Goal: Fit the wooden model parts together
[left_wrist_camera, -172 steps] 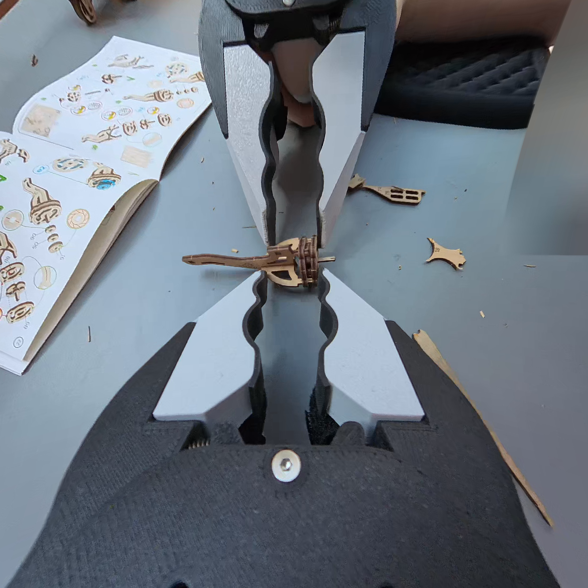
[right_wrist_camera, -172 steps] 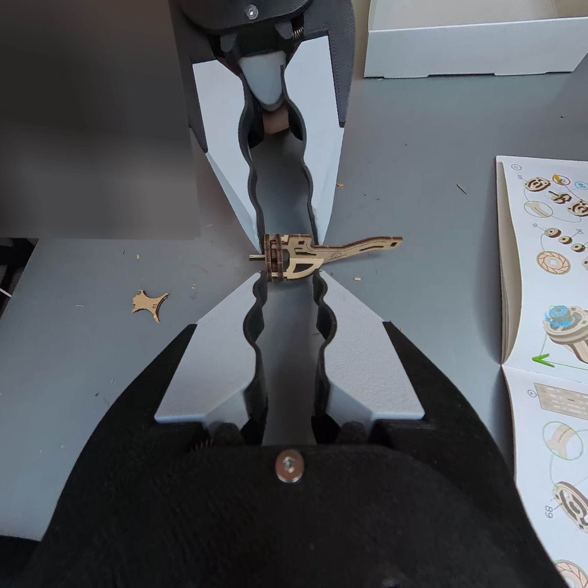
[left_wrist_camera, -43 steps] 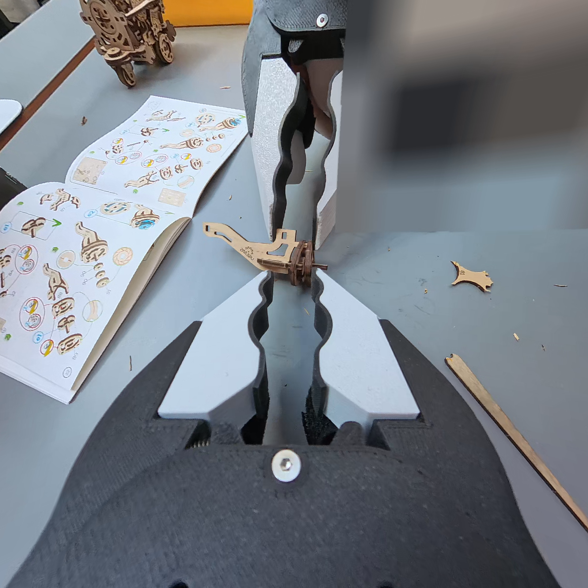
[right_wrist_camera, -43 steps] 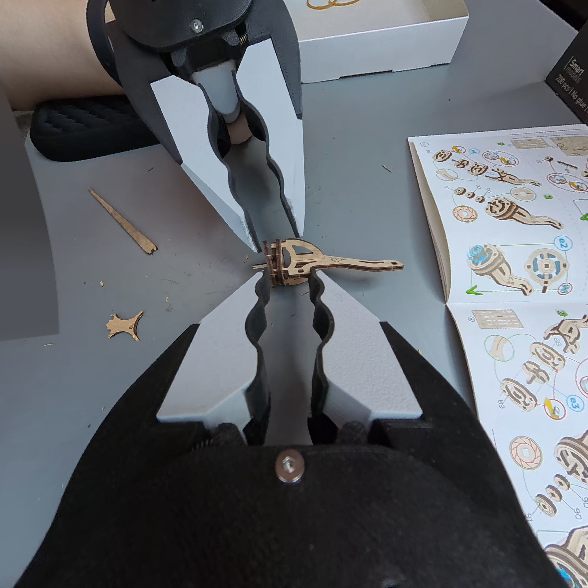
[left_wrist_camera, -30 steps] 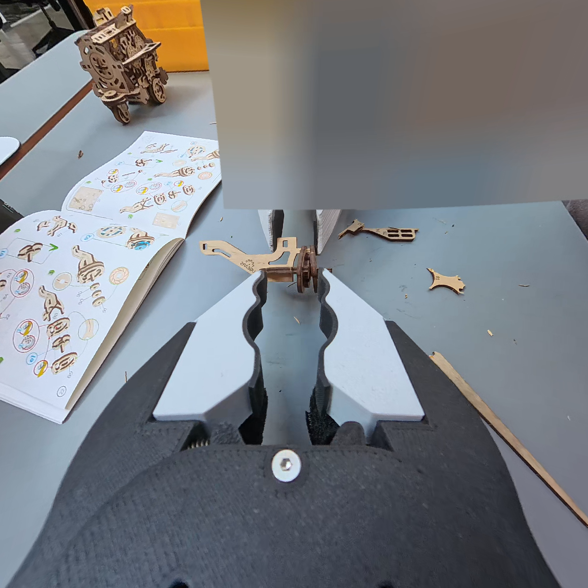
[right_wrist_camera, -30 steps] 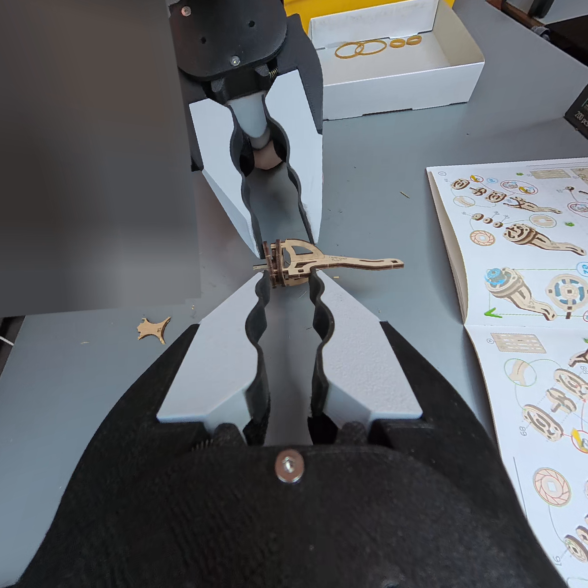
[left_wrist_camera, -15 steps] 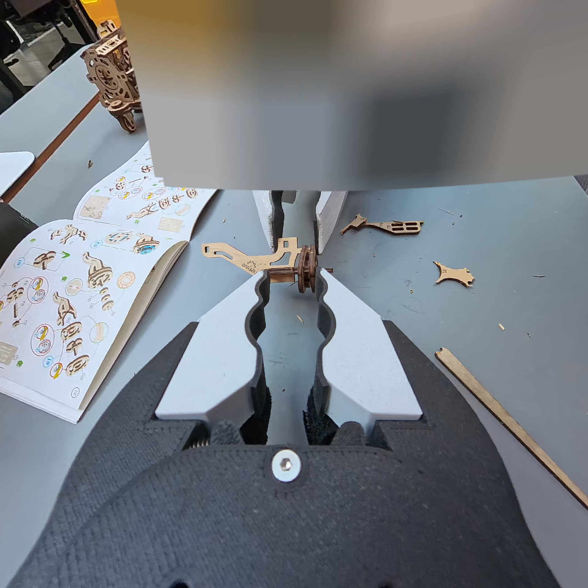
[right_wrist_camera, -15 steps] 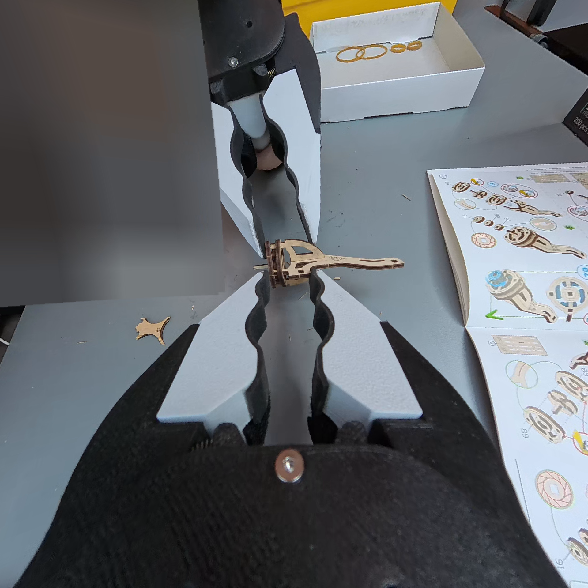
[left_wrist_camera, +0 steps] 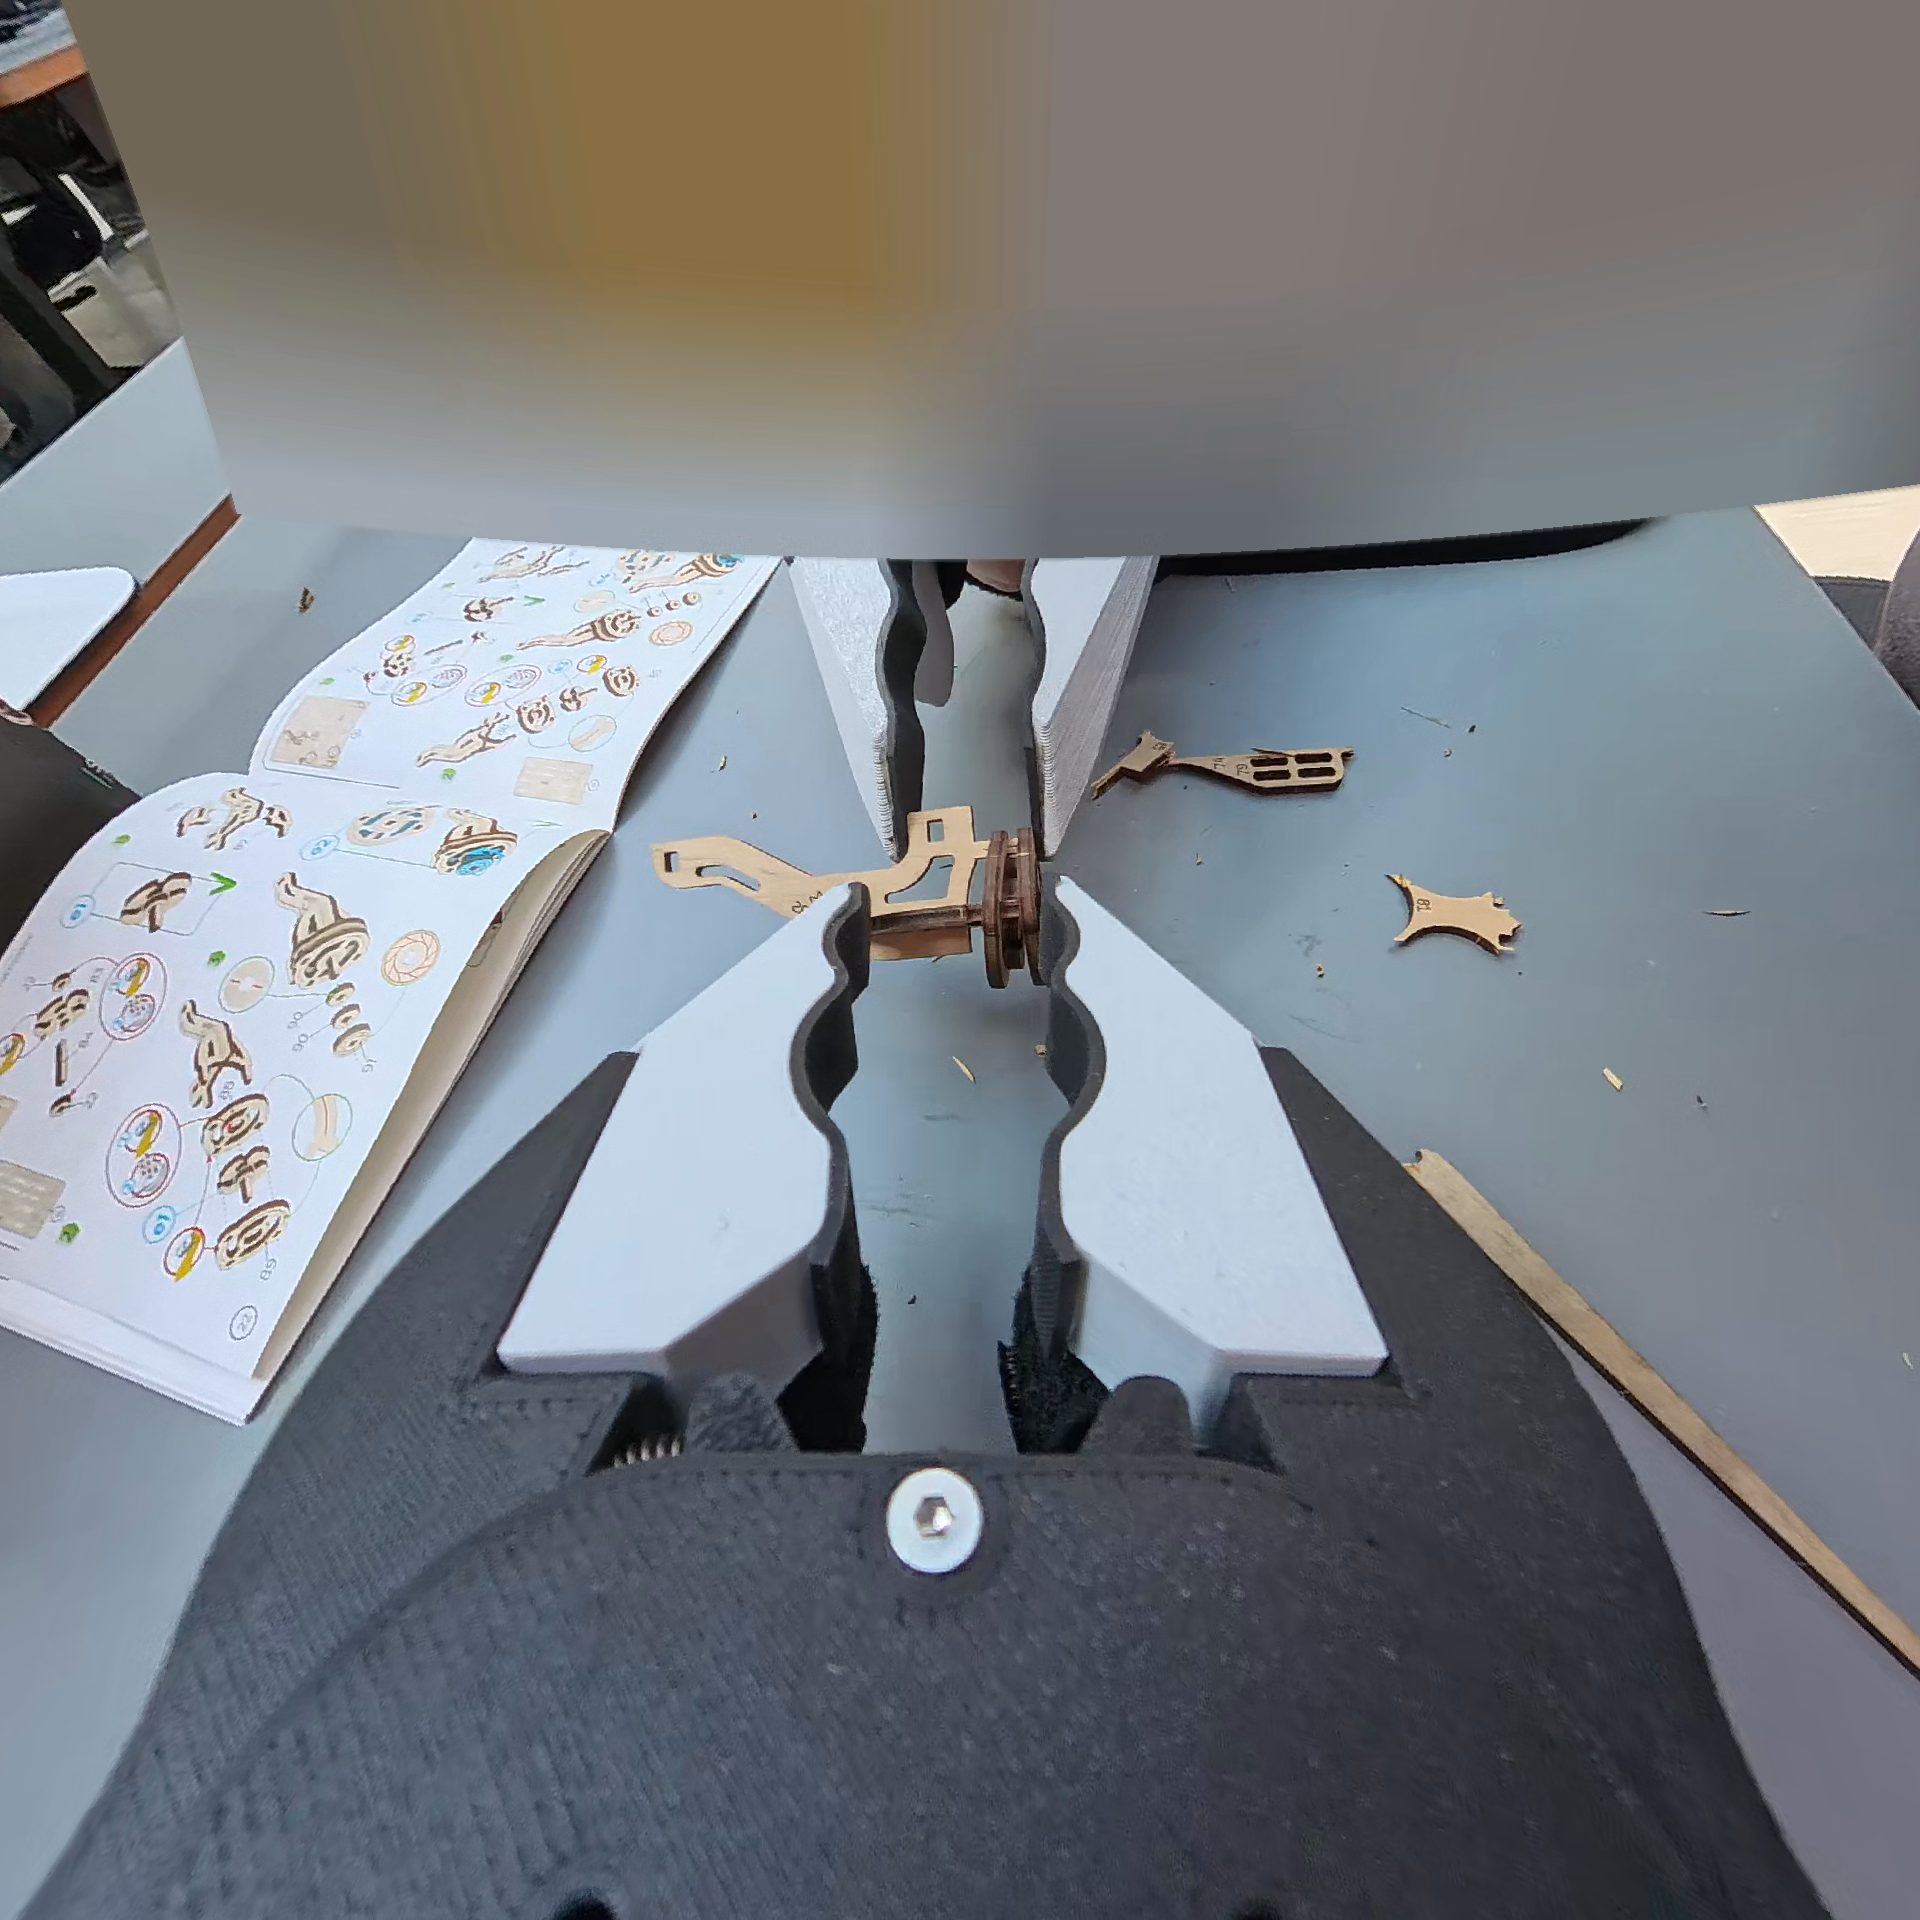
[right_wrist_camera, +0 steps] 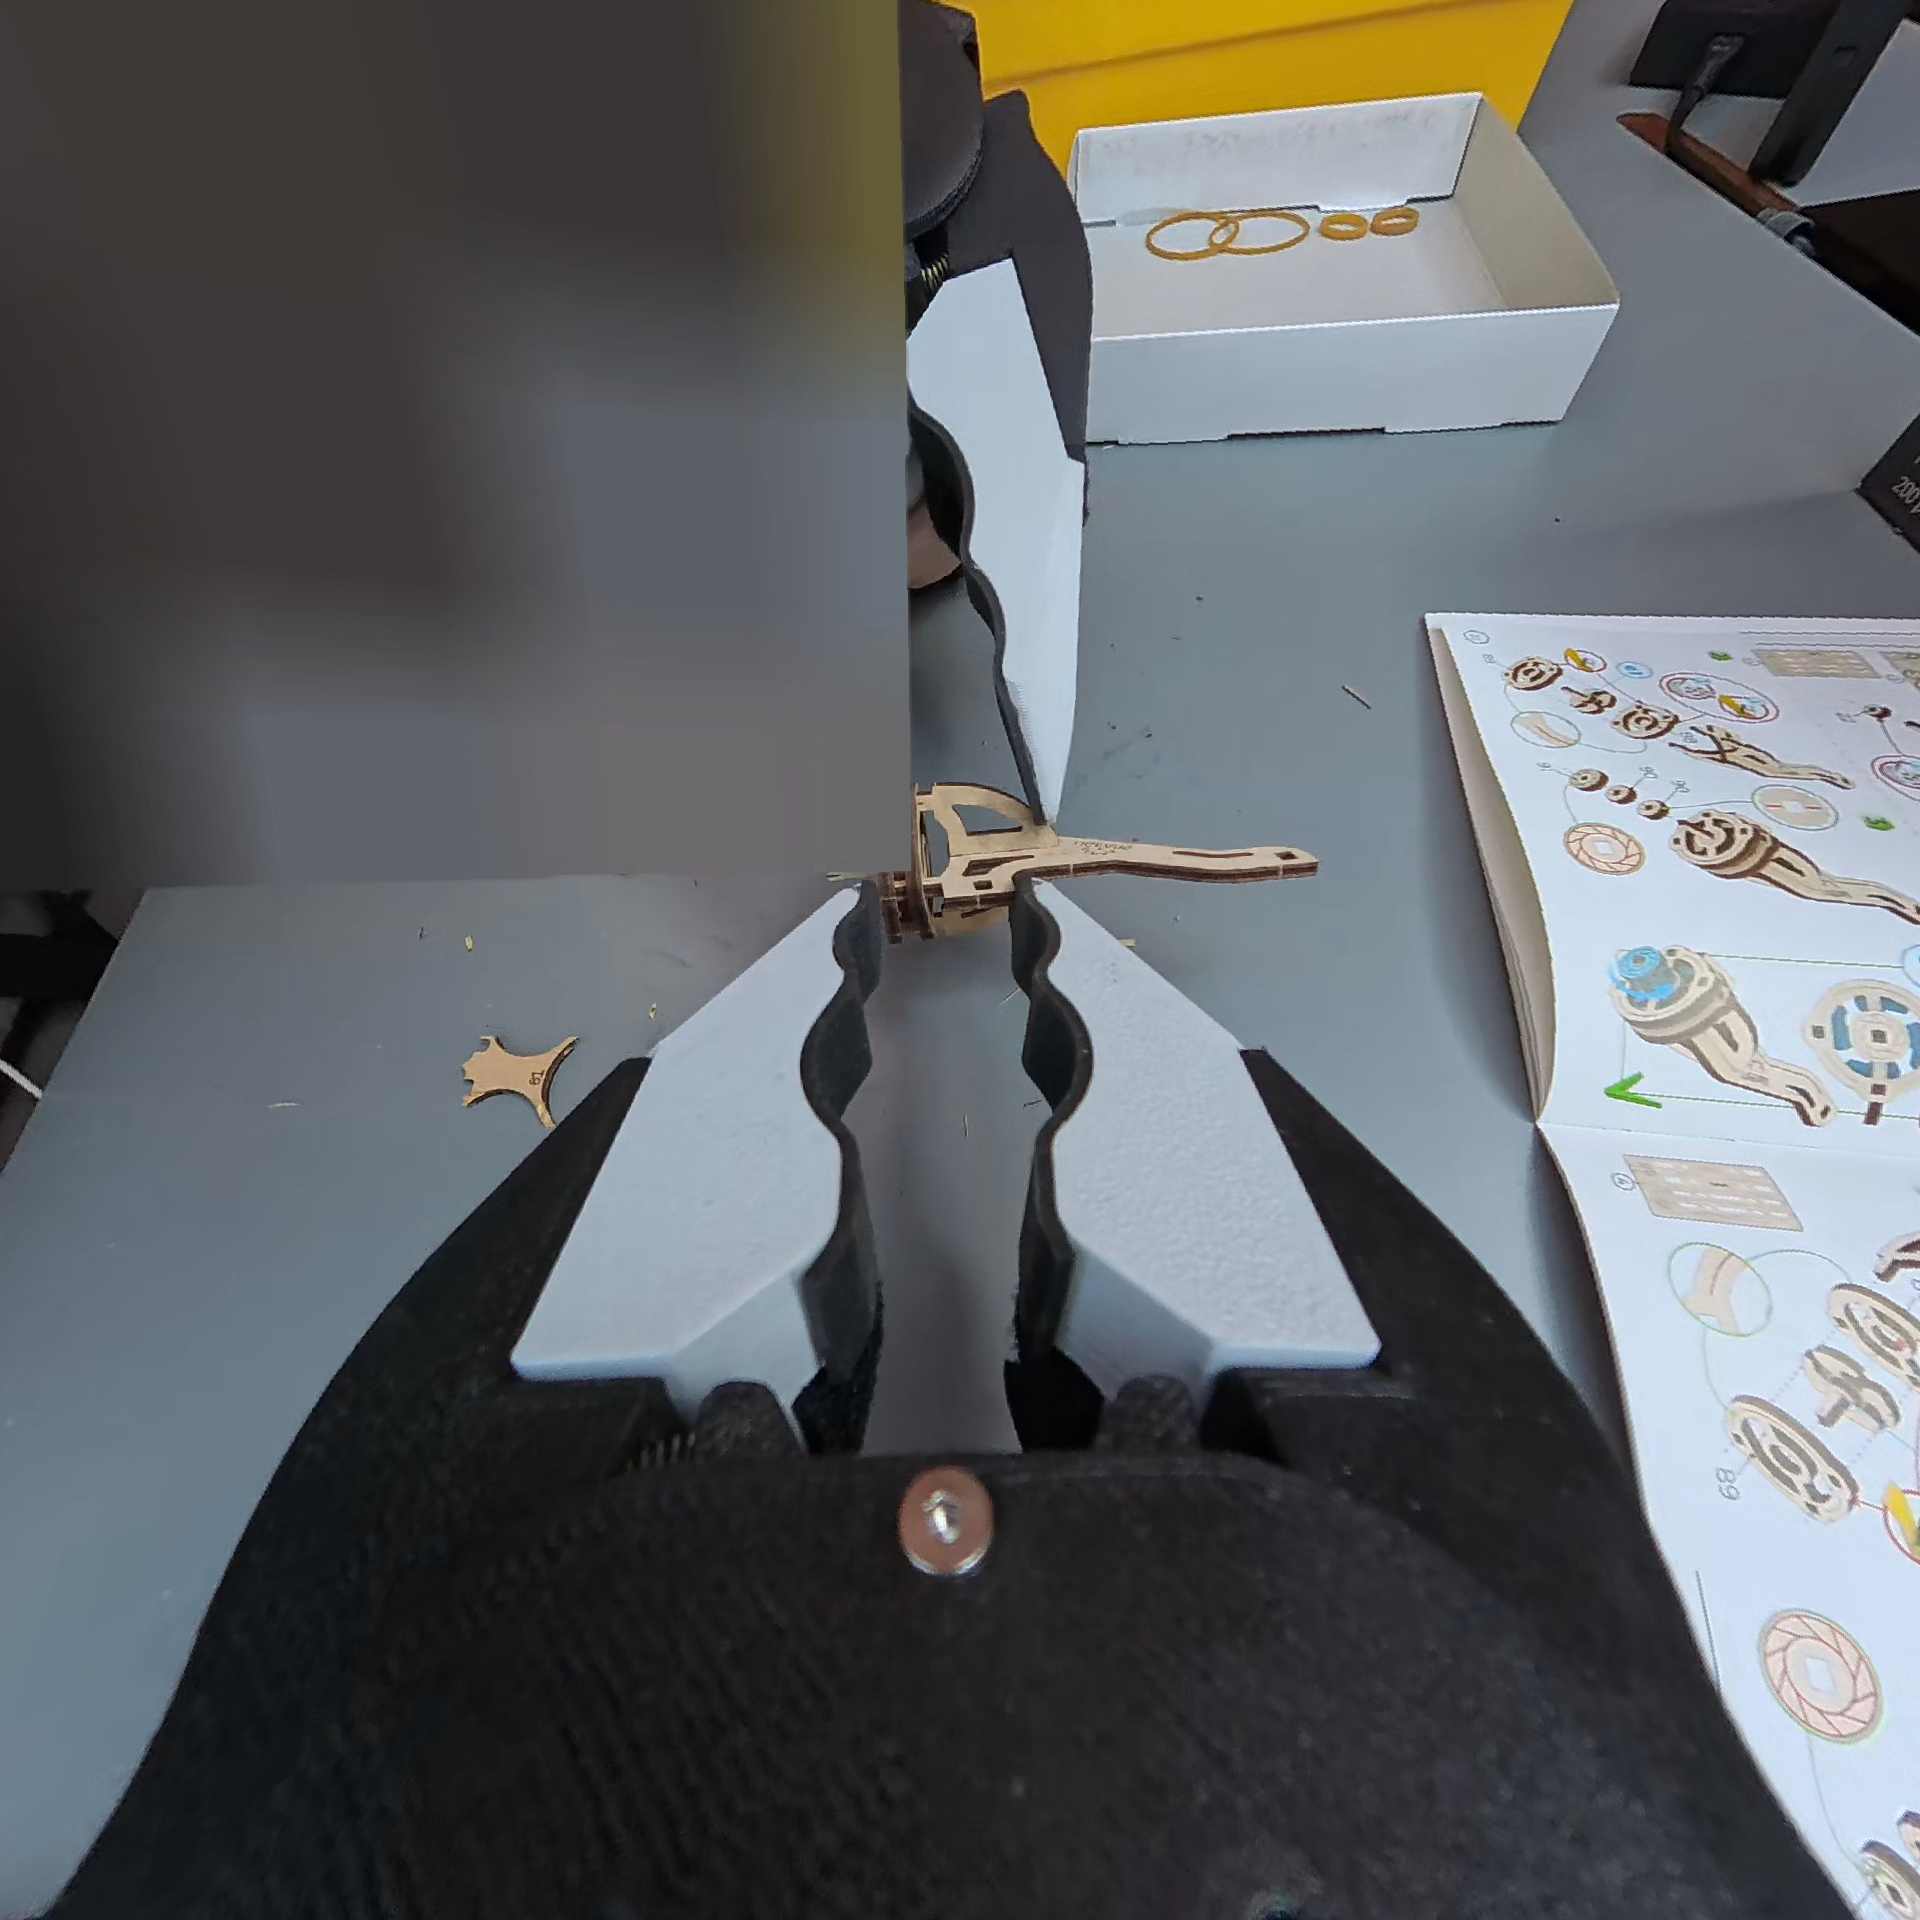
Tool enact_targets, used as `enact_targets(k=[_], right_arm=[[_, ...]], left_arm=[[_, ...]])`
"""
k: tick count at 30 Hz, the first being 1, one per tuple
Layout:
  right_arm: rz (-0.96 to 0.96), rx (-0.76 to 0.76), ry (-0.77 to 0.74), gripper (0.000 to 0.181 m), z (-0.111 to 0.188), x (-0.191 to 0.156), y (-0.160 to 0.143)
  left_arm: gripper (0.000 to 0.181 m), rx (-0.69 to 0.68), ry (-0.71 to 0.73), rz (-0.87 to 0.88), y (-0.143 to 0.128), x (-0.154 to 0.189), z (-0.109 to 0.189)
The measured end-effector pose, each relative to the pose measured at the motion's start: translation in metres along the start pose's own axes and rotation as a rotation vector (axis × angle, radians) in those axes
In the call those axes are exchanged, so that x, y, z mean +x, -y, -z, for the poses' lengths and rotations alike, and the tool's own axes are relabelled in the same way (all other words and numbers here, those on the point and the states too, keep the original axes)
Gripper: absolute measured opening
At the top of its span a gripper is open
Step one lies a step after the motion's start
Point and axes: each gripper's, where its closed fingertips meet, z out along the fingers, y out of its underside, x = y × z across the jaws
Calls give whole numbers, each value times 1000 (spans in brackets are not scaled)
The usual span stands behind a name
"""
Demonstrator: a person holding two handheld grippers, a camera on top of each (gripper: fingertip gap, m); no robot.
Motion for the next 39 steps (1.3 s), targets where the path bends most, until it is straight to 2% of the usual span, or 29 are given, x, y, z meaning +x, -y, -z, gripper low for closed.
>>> enact_targets(k=[3, 6, 39], right_arm=[[-4, 18, -2, 24, 1, 1, 3], [-8, 28, 2, 24, 1, 0, 4], [-51, -11, 31, 24, -3, -1, -7]], left_arm=[[37, 19, 25, 11, 2, -4, 2], [32, 28, 7, 9, 3, -1, 3], [30, -80, 7, -21, -12, 2, -2]])
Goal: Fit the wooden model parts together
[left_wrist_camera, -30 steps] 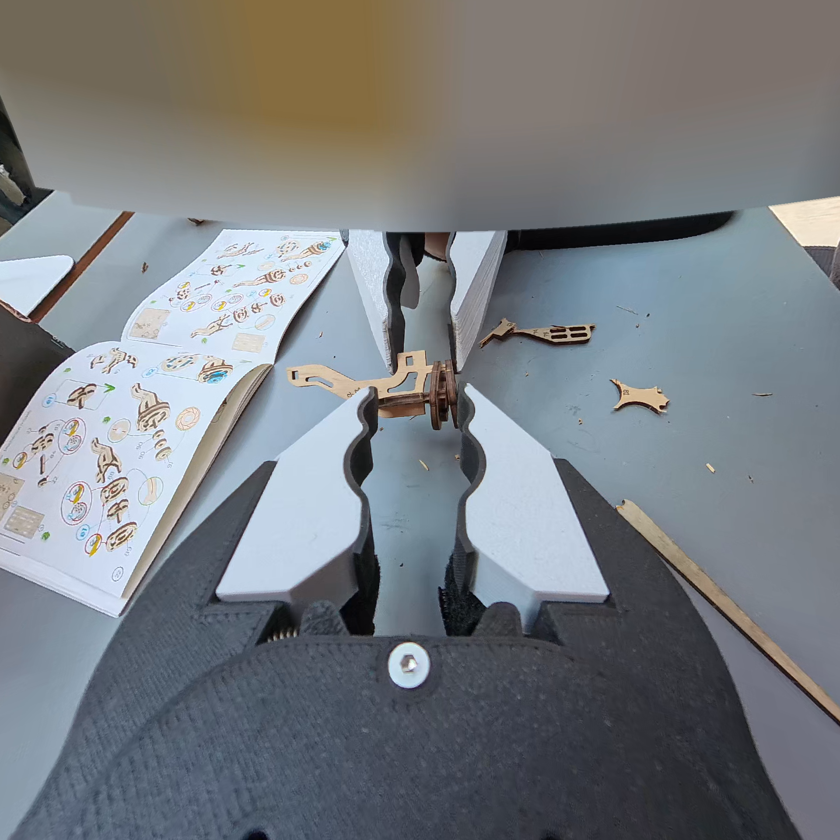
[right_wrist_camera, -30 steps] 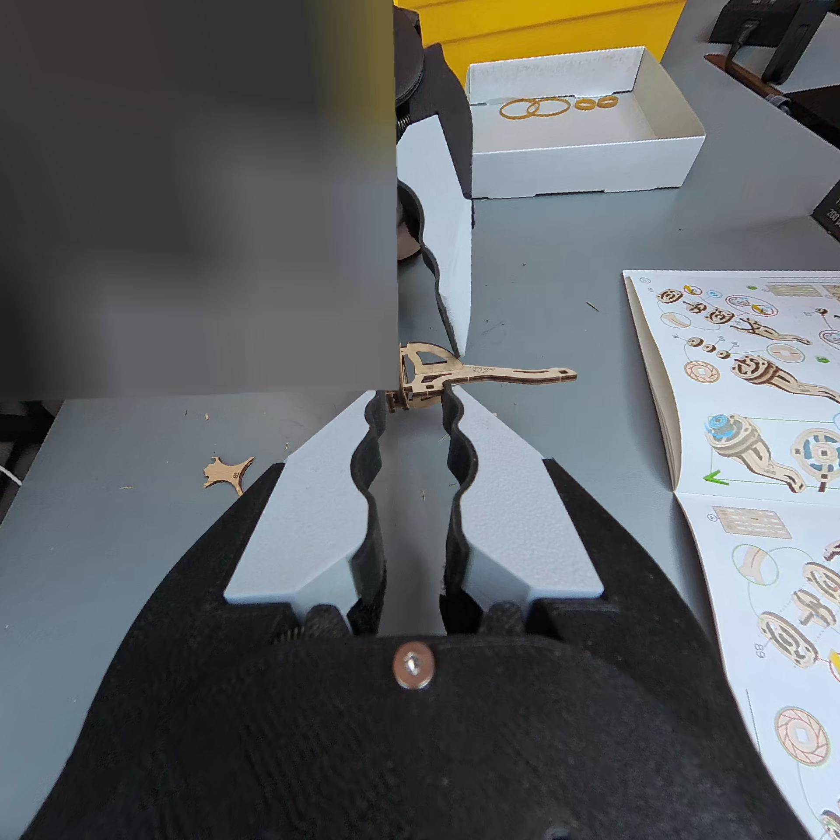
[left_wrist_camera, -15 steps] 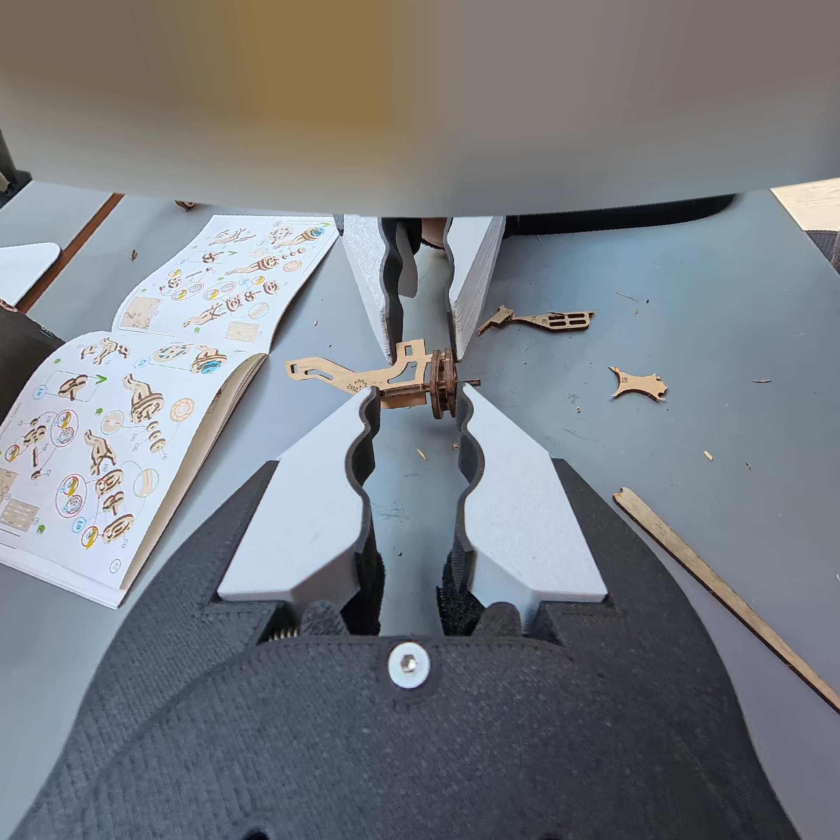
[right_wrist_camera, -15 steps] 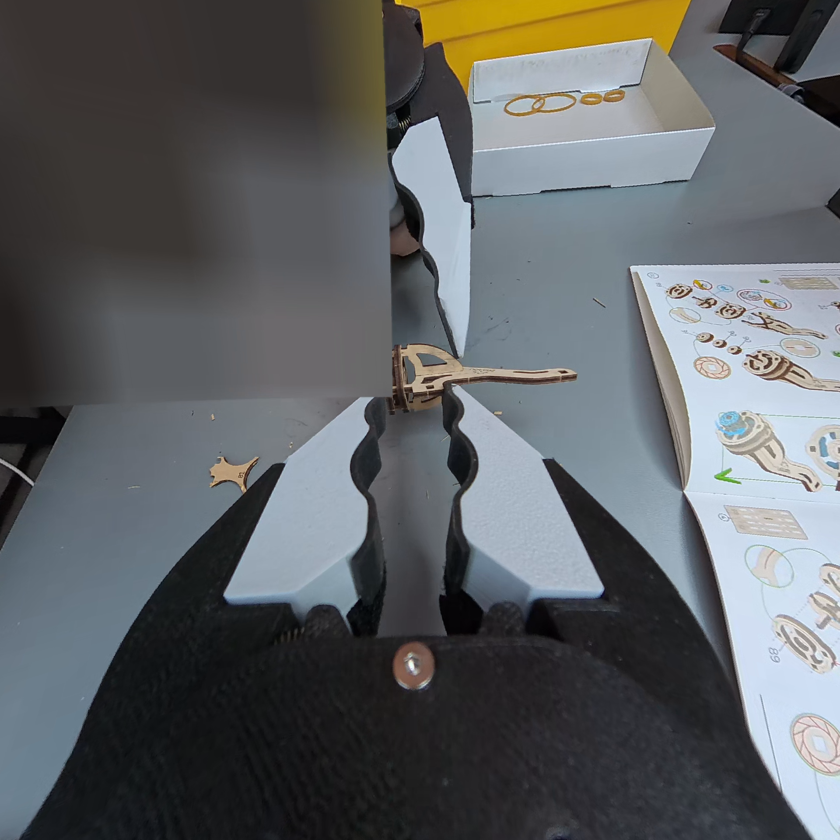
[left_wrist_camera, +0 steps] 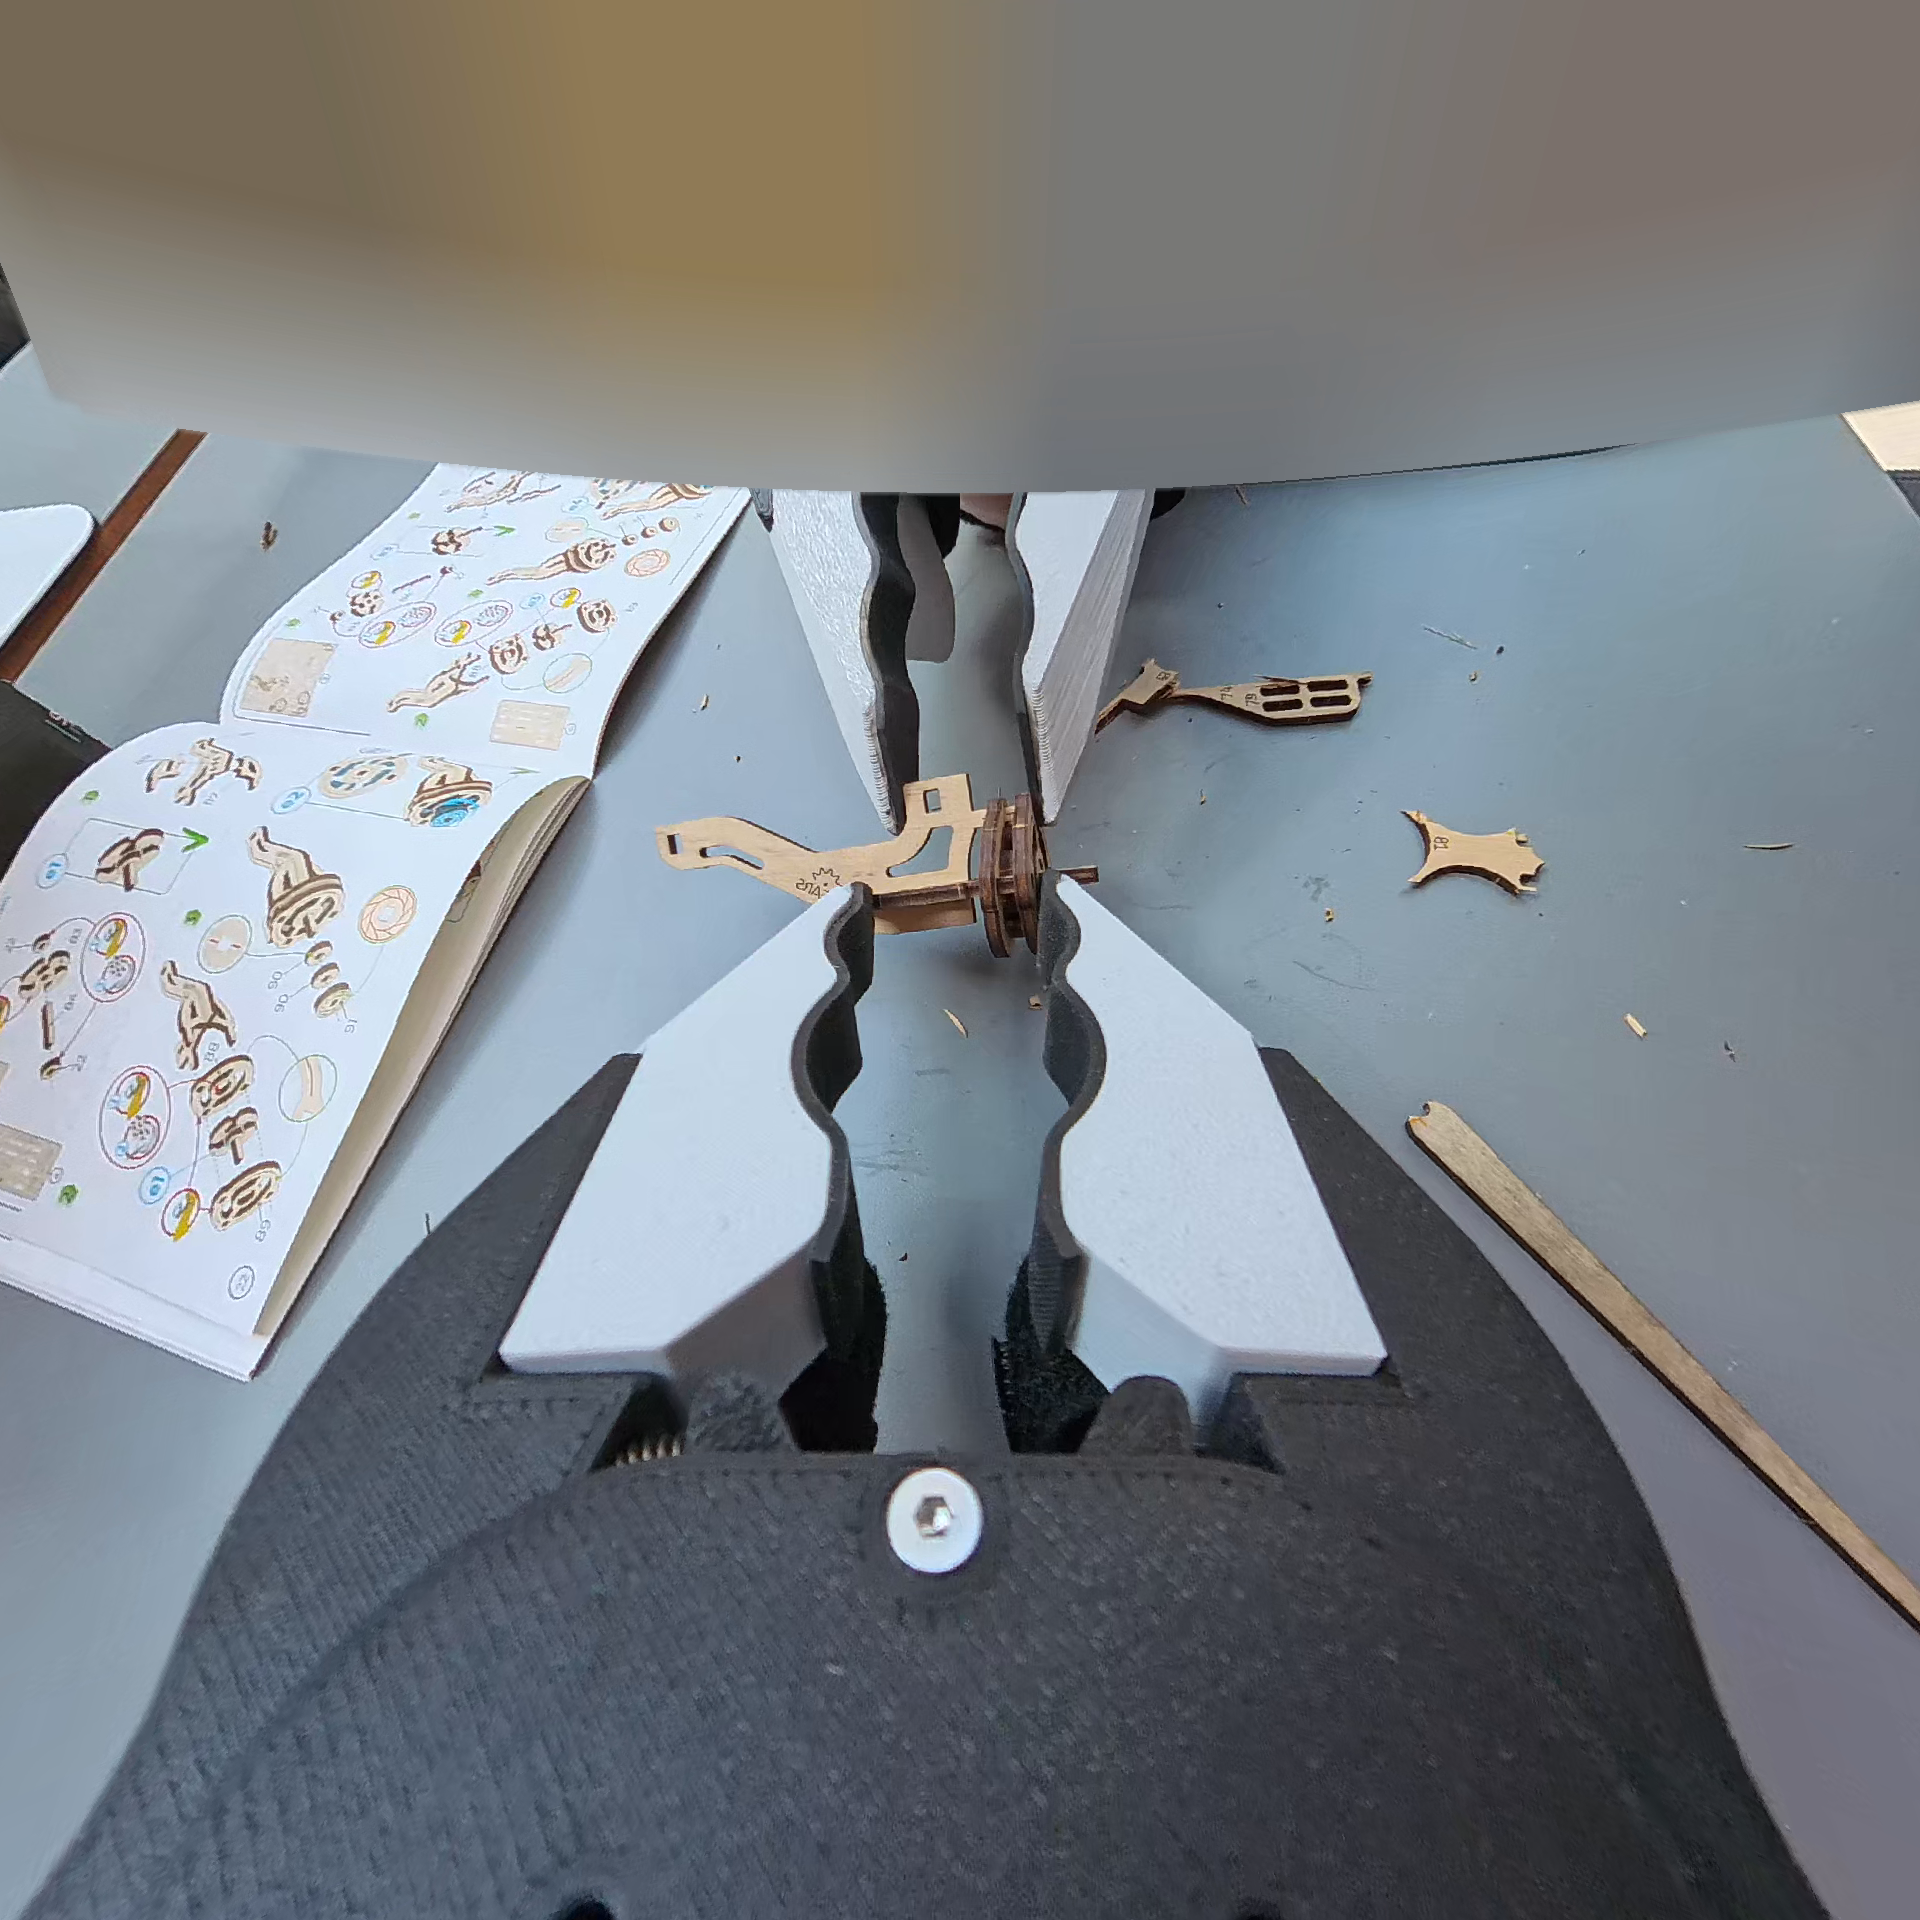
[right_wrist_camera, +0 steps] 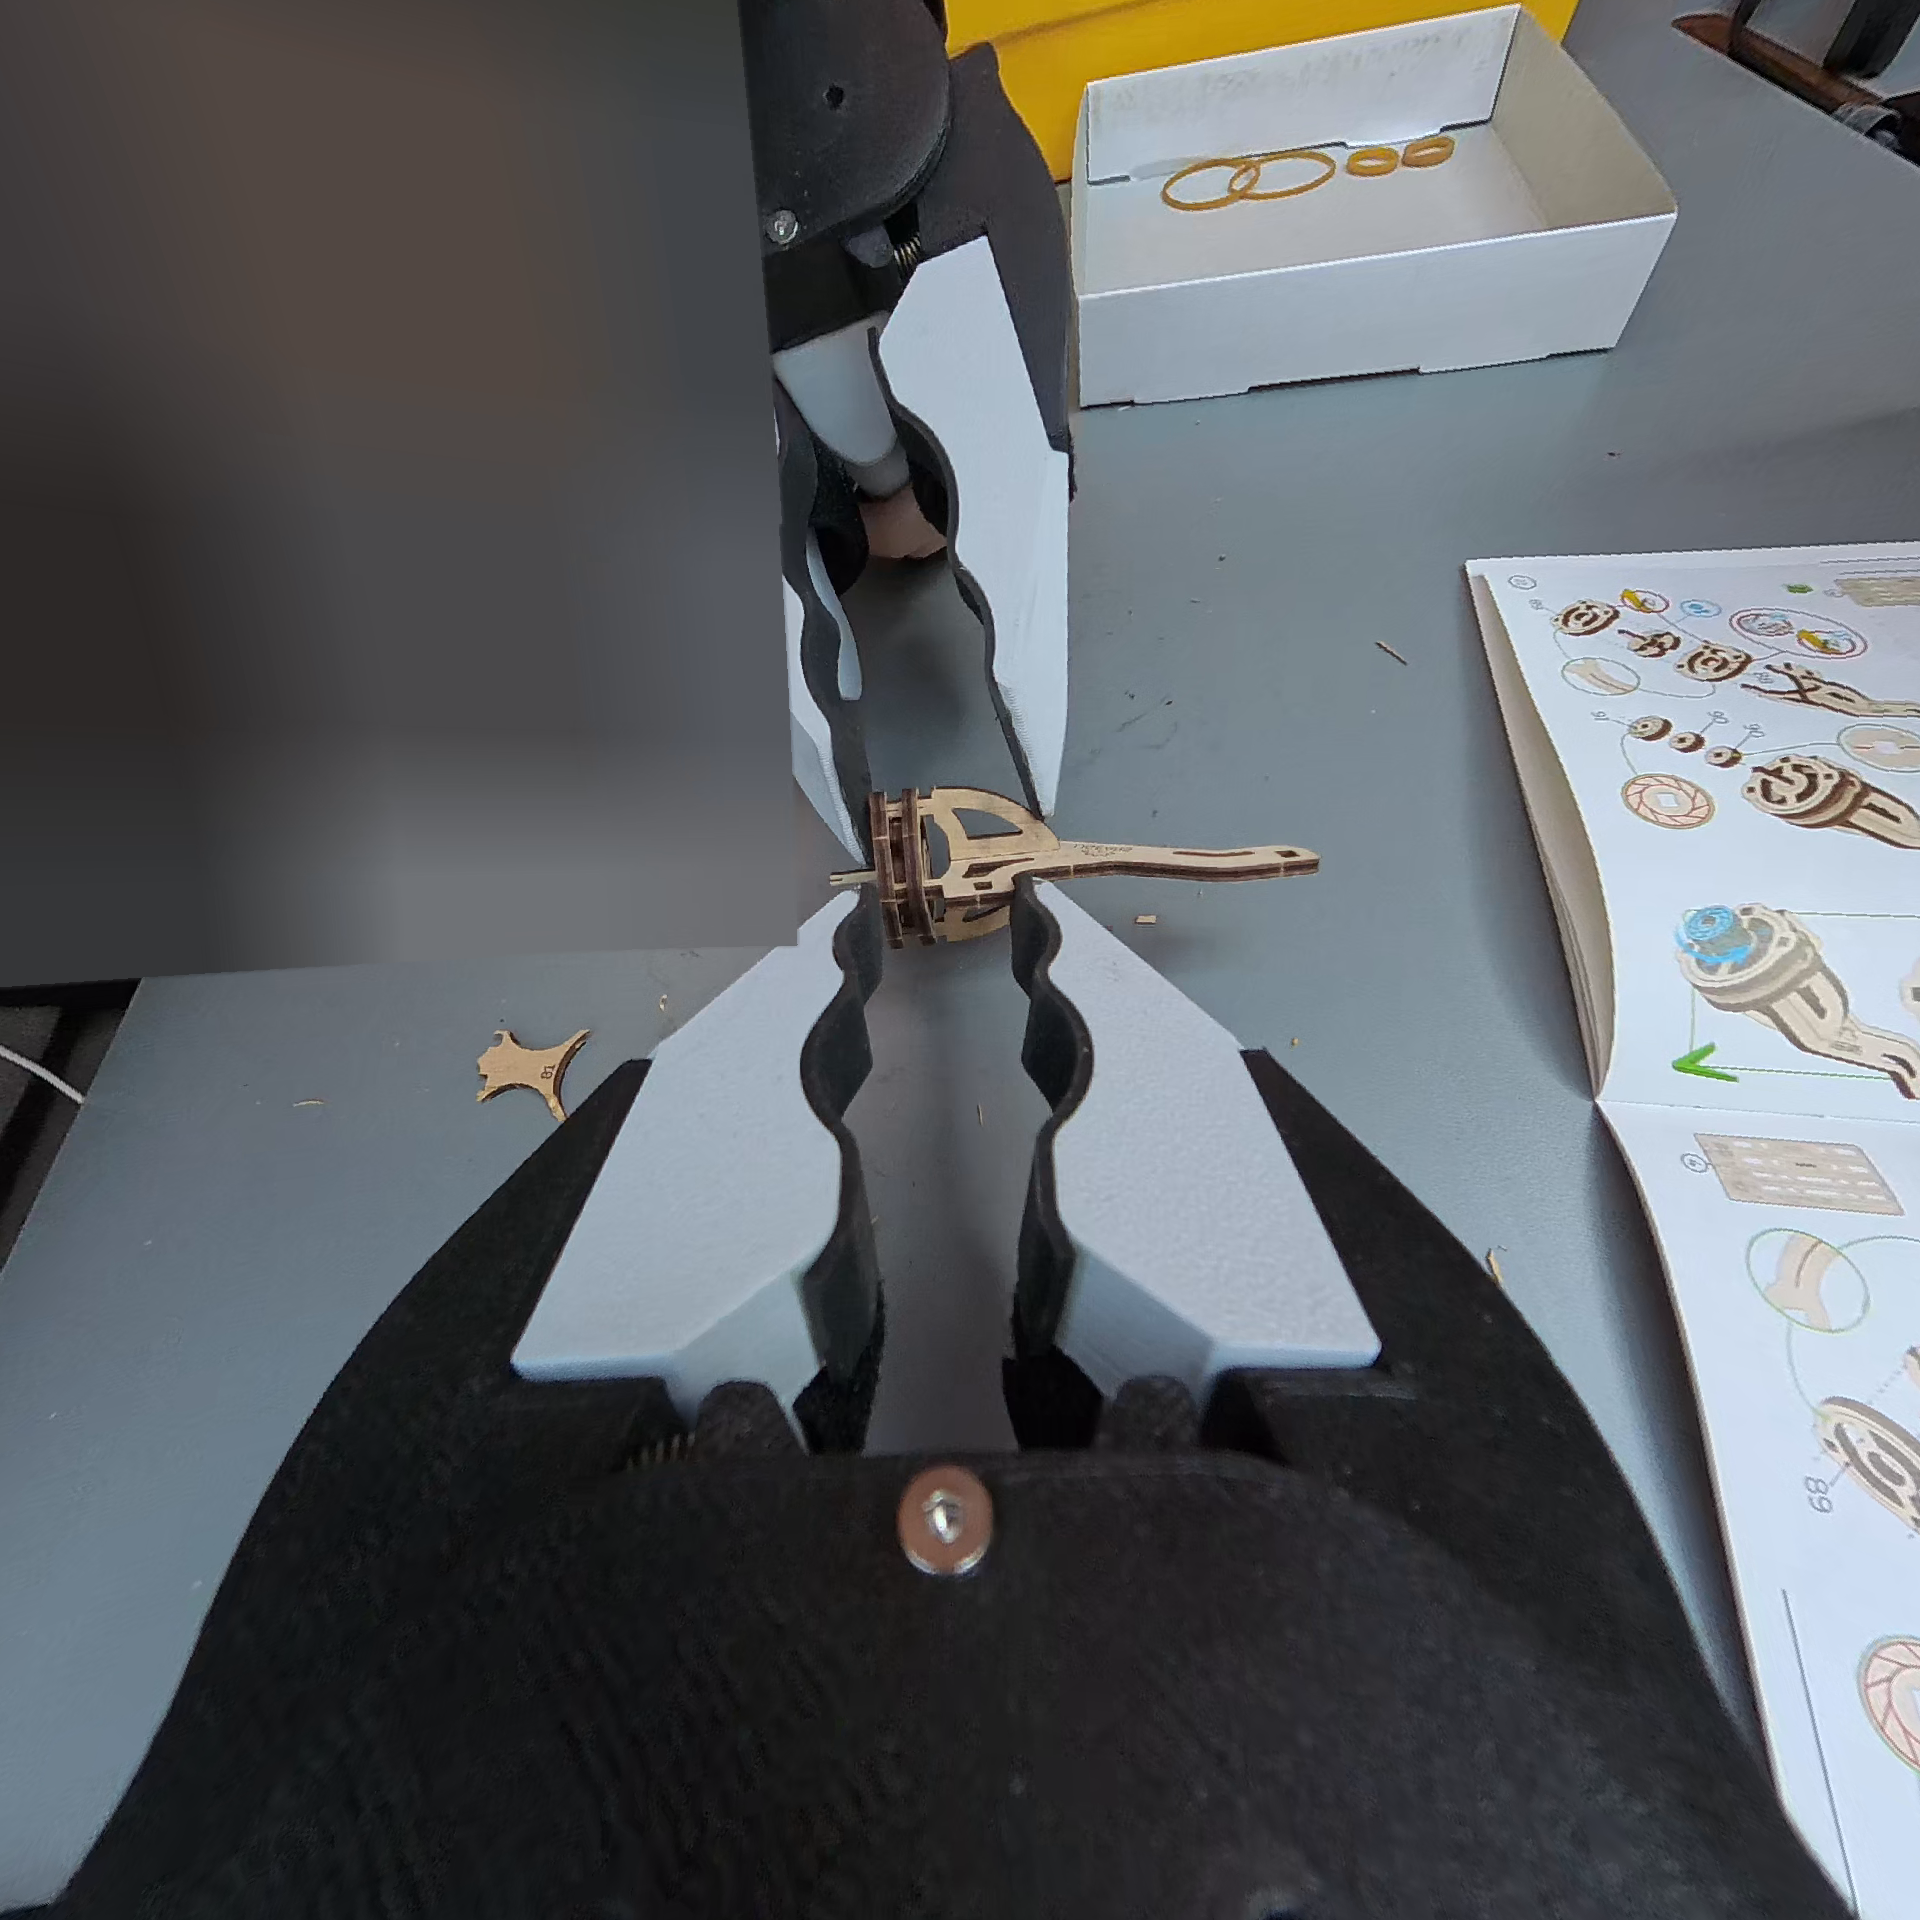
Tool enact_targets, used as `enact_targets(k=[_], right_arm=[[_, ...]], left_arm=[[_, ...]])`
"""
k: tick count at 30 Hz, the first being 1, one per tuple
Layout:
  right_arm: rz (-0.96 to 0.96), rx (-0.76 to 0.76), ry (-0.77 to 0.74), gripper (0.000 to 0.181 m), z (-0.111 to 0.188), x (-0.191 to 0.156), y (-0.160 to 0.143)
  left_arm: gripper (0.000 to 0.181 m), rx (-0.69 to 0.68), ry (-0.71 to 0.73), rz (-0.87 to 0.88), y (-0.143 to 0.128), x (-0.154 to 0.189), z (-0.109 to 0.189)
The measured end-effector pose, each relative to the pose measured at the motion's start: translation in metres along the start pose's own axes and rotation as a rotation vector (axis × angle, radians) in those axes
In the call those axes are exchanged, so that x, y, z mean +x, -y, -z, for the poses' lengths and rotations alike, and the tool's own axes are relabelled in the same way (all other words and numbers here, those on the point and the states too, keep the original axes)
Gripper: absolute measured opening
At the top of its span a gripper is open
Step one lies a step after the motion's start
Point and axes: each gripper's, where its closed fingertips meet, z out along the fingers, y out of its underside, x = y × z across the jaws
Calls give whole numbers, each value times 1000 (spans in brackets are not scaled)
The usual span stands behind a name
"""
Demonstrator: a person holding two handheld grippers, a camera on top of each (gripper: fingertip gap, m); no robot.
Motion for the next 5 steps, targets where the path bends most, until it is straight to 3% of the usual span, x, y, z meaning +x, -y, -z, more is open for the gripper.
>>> enact_targets(k=[5], right_arm=[[24, -30, -6, 24, -2, 0, -4]], left_arm=[[30, -33, 8, -25, -4, 2, -3]])
